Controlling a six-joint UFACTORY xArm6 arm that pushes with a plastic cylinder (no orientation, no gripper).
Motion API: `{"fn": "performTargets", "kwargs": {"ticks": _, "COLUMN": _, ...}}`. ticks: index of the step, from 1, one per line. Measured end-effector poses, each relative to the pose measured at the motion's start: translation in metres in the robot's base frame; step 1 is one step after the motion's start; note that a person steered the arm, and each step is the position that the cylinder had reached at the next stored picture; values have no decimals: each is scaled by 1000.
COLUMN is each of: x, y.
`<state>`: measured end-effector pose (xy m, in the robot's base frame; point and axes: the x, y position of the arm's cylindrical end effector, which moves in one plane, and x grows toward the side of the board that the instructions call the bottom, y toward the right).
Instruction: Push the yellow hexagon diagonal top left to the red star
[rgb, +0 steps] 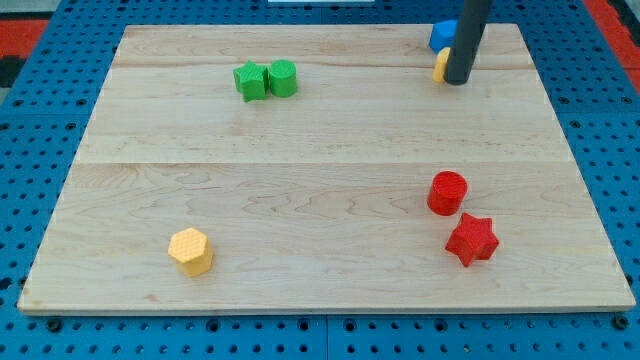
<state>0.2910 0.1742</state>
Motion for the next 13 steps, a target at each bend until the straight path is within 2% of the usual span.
{"fn": "performTargets", "kwargs": {"ticks": 1, "x": -3, "y": -4}}
{"fn": "performTargets", "kwargs": {"ticks": 2, "x": 42, "y": -10}}
{"fn": "performTargets", "kwargs": {"ticks": 4, "x": 199, "y": -107}}
{"fn": "performTargets", "kwargs": {"ticks": 6, "x": 317, "y": -249}}
{"fn": "performTargets", "kwargs": {"ticks": 7, "x": 322, "y": -321}}
{"fn": "performTargets", "kwargs": {"ticks": 8, "x": 290, "y": -362}}
{"fn": "performTargets", "kwargs": {"ticks": 9, "x": 273, "y": -325}}
{"fn": "performTargets", "kwargs": {"ticks": 11, "x": 290, "y": -235}}
{"fn": "performTargets", "kwargs": {"ticks": 12, "x": 286, "y": -186}}
{"fn": "performTargets", "kwargs": {"ticks": 13, "x": 262, "y": -180}}
